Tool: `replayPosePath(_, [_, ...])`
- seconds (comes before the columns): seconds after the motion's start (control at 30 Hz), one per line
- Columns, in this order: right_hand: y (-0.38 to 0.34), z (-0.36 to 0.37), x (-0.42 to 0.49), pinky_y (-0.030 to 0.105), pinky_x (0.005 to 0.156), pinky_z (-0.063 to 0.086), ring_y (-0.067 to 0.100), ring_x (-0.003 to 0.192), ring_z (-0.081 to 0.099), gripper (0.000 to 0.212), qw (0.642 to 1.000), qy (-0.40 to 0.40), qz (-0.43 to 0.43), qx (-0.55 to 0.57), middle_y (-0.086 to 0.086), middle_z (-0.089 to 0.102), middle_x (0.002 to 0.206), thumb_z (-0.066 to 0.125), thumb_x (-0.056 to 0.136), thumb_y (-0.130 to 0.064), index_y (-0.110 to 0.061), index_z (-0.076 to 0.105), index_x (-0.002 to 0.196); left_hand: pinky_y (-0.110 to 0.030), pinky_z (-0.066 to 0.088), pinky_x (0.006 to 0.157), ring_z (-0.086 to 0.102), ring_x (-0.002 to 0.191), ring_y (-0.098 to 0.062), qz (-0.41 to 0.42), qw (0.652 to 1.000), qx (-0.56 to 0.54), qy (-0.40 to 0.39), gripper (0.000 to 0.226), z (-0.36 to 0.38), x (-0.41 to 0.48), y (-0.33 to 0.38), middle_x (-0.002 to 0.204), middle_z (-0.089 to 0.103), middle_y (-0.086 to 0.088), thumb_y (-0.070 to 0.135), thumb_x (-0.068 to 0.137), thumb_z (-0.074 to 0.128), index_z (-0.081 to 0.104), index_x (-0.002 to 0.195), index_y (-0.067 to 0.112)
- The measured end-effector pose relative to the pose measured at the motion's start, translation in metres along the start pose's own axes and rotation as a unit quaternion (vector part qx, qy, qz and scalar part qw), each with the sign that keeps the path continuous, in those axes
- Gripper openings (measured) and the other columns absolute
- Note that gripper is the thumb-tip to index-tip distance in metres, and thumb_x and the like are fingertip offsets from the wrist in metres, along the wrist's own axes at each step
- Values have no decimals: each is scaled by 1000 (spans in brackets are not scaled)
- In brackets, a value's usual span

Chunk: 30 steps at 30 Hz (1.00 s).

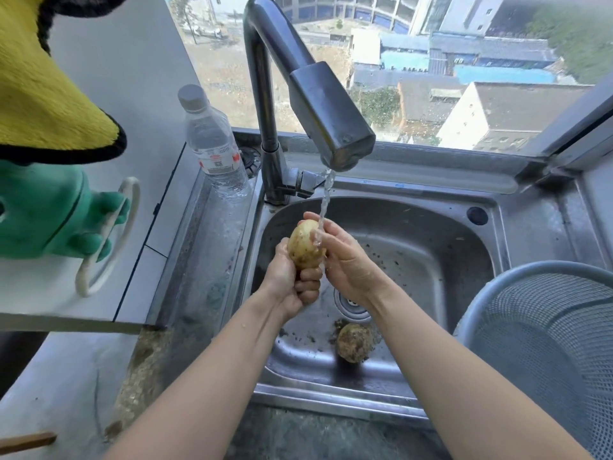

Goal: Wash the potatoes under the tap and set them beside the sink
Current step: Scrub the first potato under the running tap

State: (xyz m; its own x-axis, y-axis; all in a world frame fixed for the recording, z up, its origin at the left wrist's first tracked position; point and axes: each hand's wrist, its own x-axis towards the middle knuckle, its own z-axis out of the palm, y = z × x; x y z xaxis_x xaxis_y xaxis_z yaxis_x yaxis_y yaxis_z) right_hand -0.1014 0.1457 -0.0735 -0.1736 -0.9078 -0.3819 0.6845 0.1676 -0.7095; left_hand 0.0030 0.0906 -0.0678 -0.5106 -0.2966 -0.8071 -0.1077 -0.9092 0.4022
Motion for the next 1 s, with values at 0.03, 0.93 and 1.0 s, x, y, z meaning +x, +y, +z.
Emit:
replayPosePath(0.03, [1,5,4,28,85,55,22,101,60,36,999,42,4,-15,8,66,107,64,88,-24,-10,60,121,-9,16,29,21,25,-6,-7,1000,11,1,69,0,0,-3,37,30,4,70,95,23,44,58,16])
replayPosePath(0.93, [7,18,2,20,64,54,14,82,63,23,955,189,-58,-220,7,68,93,61,95,-27,-7,69,99,-21,34,40,47,37,-13,204,953,135,178,63,8,1,-23,56,55,-6,59,96,32,67,91,7])
replayPosePath(1.0, [1,17,3,24,68,58,15,82,67,27,960,183,-67,-199,8,72,94,51,100,-26,-5,69,100,-20,31,38,44,36,-14,180,960,119,179,65,8,2,-22,52,53,-7,58,97,25,64,89,7])
